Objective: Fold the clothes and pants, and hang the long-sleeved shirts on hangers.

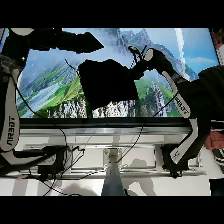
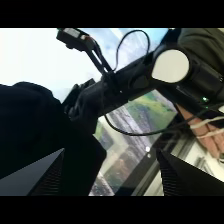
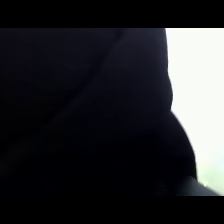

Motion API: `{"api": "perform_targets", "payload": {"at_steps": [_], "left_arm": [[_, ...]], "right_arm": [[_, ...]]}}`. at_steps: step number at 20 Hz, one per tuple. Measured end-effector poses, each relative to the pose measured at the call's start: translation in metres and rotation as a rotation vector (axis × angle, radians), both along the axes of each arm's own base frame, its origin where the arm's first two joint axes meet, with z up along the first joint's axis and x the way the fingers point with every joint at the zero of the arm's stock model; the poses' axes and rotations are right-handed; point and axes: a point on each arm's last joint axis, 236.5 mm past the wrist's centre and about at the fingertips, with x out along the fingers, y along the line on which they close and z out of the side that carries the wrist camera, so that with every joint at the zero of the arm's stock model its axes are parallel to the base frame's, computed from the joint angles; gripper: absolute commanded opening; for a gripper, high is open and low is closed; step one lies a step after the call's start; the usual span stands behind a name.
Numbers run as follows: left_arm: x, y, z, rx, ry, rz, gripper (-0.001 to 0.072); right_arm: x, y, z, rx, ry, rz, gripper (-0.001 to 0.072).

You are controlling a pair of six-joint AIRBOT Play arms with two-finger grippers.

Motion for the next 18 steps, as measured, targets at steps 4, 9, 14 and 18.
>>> {"api": "perform_targets", "payload": {"at_steps": [4,9,14,18], "left_arm": [[-0.004,-0.002,0.002,-0.011,0.011,-0.015,0.0645],[-0.007,-0.003,0.001,-0.013,0.018,-0.026,0.0646],[-0.009,-0.003,0.001,-0.013,0.022,-0.031,0.0645],[-0.009,-0.003,0.001,-0.013,0.023,-0.033,0.0645]], "right_arm": [[-0.011,0.032,0.006,0.164,0.099,-0.04,0.0378],[-0.039,0.08,0.028,0.419,0.191,0.087,0.0393],[-0.009,0.043,0.04,0.376,0.097,0.13,0.0542],[0.007,-0.007,0.031,0.273,0.096,0.08,0.0549]]}}
